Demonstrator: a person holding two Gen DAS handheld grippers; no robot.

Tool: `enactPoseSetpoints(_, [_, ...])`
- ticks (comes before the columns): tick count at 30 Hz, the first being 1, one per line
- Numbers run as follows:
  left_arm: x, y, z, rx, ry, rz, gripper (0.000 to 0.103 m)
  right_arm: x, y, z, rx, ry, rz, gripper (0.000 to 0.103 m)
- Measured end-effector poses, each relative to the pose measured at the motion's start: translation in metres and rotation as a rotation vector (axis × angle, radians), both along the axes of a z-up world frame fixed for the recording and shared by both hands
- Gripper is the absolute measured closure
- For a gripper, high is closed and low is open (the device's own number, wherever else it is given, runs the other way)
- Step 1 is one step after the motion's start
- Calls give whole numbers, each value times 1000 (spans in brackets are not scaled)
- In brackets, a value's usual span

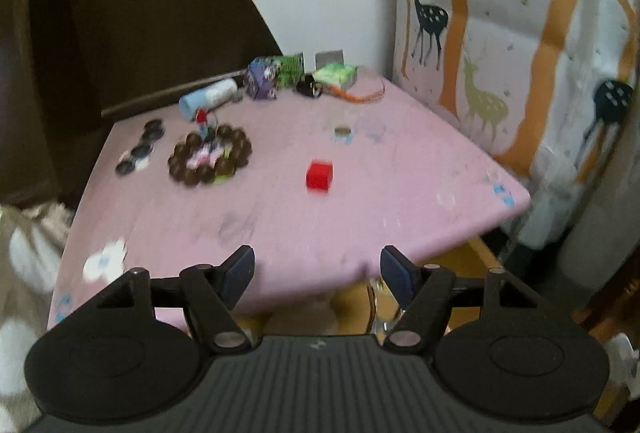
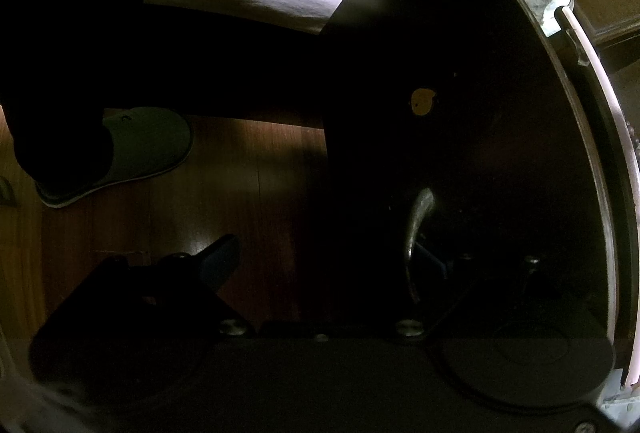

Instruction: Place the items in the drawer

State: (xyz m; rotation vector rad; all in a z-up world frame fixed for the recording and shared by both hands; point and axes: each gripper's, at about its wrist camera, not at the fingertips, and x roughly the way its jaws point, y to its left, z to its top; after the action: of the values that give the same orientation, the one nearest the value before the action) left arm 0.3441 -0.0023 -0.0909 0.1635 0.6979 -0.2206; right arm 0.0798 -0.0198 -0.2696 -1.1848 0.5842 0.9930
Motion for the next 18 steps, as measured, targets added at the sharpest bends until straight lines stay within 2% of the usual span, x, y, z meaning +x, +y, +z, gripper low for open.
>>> enactPoseSetpoints(4, [31,-6,-5,-20,-10,7,37,0,-1,0,0,-2,3,10])
enactPoseSetpoints(12, [82,-16,-23,-3,9,7,55,0,-3,1,5,-3,5,9])
enactPoseSetpoints(18, [102,-20,-35,1,23,2,58,-1,-3,-1,6,-6,8,8])
